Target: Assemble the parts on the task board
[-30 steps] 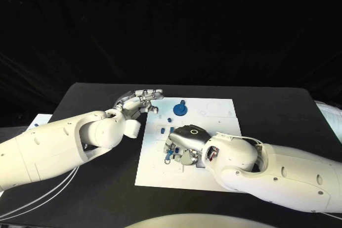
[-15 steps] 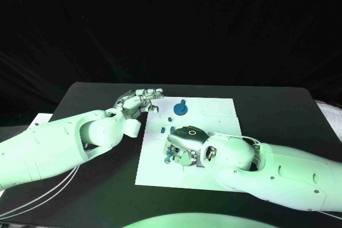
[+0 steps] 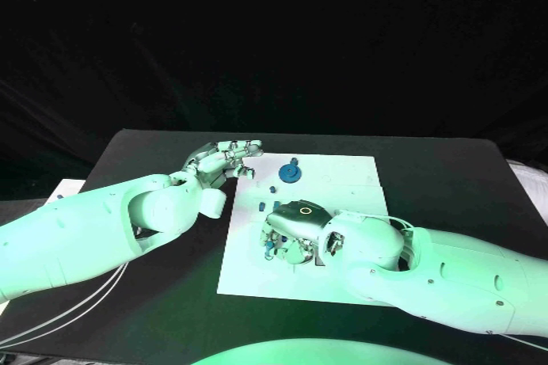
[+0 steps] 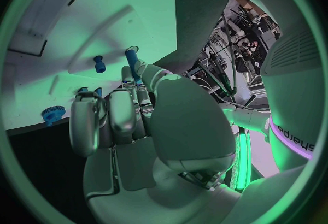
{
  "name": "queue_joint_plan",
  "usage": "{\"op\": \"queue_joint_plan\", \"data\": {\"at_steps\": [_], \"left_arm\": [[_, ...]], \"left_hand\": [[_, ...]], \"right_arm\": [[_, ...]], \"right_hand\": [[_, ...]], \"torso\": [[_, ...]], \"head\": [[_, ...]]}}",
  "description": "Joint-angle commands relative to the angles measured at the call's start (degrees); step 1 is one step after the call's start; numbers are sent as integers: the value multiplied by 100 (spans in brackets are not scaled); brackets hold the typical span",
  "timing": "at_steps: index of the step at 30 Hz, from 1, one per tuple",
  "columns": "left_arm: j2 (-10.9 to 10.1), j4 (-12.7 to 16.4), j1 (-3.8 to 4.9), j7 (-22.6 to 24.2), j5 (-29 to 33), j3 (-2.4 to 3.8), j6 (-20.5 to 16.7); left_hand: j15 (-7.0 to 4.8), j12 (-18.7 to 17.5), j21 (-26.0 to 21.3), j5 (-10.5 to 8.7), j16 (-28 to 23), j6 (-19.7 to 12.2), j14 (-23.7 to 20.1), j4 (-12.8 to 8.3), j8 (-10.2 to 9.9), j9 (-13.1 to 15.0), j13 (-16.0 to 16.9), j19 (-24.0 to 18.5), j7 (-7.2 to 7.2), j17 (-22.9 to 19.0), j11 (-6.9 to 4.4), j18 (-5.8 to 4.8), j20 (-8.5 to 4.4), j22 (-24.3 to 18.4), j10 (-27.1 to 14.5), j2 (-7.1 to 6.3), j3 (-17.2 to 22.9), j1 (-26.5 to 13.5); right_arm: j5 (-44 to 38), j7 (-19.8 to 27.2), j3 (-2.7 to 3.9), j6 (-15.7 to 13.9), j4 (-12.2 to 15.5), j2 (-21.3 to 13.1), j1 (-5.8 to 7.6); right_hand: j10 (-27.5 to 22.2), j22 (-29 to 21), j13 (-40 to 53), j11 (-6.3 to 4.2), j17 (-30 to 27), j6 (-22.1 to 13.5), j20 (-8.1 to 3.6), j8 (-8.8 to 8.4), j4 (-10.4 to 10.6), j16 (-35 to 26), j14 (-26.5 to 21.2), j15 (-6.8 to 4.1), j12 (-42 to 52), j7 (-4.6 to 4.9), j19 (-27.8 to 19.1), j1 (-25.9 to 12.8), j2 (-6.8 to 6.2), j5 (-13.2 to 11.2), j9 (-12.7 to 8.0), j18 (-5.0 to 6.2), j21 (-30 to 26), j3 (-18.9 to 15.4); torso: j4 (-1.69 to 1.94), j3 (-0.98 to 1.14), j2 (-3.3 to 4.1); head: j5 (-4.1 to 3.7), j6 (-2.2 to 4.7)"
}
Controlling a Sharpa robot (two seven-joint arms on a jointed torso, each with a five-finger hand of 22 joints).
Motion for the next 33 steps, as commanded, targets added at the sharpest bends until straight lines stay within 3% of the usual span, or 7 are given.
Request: {"op": "queue_joint_plan", "data": {"at_steps": [1, 19, 33], "left_arm": [[7, 10, 1, 35, -17, 4, 108], [8, 4, 1, 31, -17, 4, 116], [6, 3, 1, 22, -17, 4, 119]], "left_hand": [[1, 32, -26, 12, -2, -50, -45, -14, 35, -7, -3, 35, 6, -7, -2, 63, -3, -6, -57, 1, -10, 52], [1, 32, -26, 12, -2, -50, -45, -14, 35, -7, -3, 35, 6, -7, -2, 63, -3, -6, -57, 1, -10, 52], [1, 32, -26, 12, -2, -50, -45, -14, 35, -7, -3, 35, 6, -7, -2, 63, -3, -6, -57, 1, -10, 52]], "right_arm": [[-26, -21, -37, 323, -42, 2, -45], [-26, -39, -44, 338, 71, -29, -80], [-155, -150, -44, 424, -20, -19, -83]], "right_hand": [[56, -4, 0, -64, -6, 37, 16, 20, -2, 38, 159, -3, -13, -9, 5, -29, 48, 26, 9, -40, 3, 8], [60, -6, 1, -65, -8, 42, 16, 21, -4, 38, 158, -4, -13, -9, 3, -31, 50, 30, 10, -39, 1, 8], [44, -20, -2, -55, -21, 26, 12, 5, -12, 34, 152, 4, -42, -5, -10, -79, 34, 40, 12, -35, -9, -9]], "torso": [[-5, 0, -4], [-2, 2, -4], [4, 1, -4]], "head": [[3, -10], [15, -26], [8, -29]]}}
